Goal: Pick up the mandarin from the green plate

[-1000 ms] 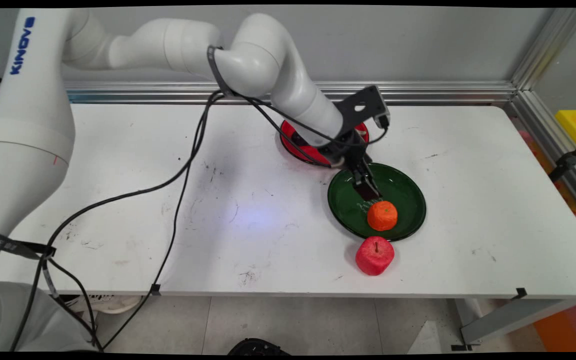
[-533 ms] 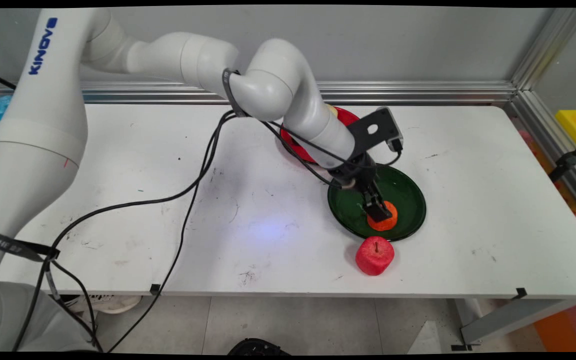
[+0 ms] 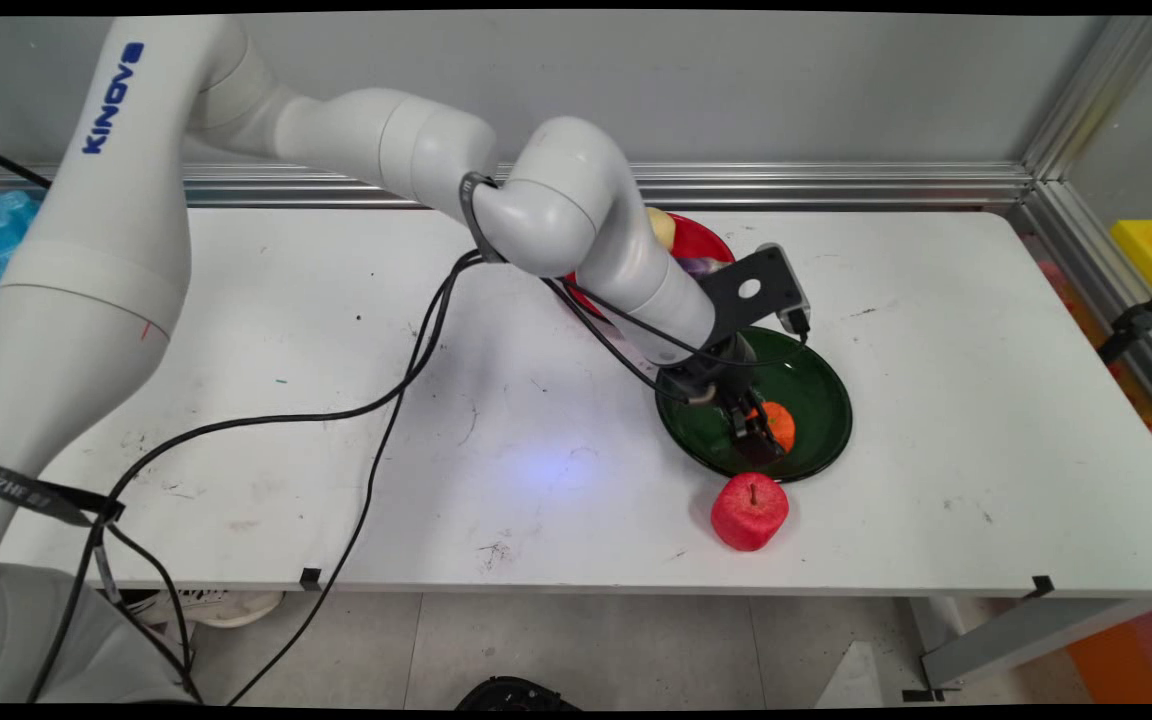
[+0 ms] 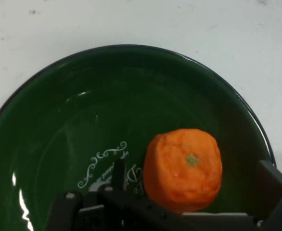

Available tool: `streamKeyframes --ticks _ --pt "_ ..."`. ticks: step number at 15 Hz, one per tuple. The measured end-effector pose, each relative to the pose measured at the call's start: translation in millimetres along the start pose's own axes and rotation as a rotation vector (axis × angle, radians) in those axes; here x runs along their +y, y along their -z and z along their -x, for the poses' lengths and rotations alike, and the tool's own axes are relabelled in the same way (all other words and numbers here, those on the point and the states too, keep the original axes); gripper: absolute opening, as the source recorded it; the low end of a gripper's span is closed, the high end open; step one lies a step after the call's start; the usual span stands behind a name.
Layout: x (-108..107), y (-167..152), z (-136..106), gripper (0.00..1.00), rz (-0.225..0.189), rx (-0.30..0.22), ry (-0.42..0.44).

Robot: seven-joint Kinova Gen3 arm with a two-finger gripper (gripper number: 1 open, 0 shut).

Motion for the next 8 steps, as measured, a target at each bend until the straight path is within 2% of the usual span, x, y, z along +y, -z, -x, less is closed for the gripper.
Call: streamKeyframes --ticks 5,6,8 --pt "3.9 -9.9 1.6 1.00 0.003 0.006 0.001" --pt "4.5 -11.5 1.8 0.00 0.004 0.009 0.000" --pt "5.0 -14.0 2.4 0.00 0.004 0.014 -0.002"
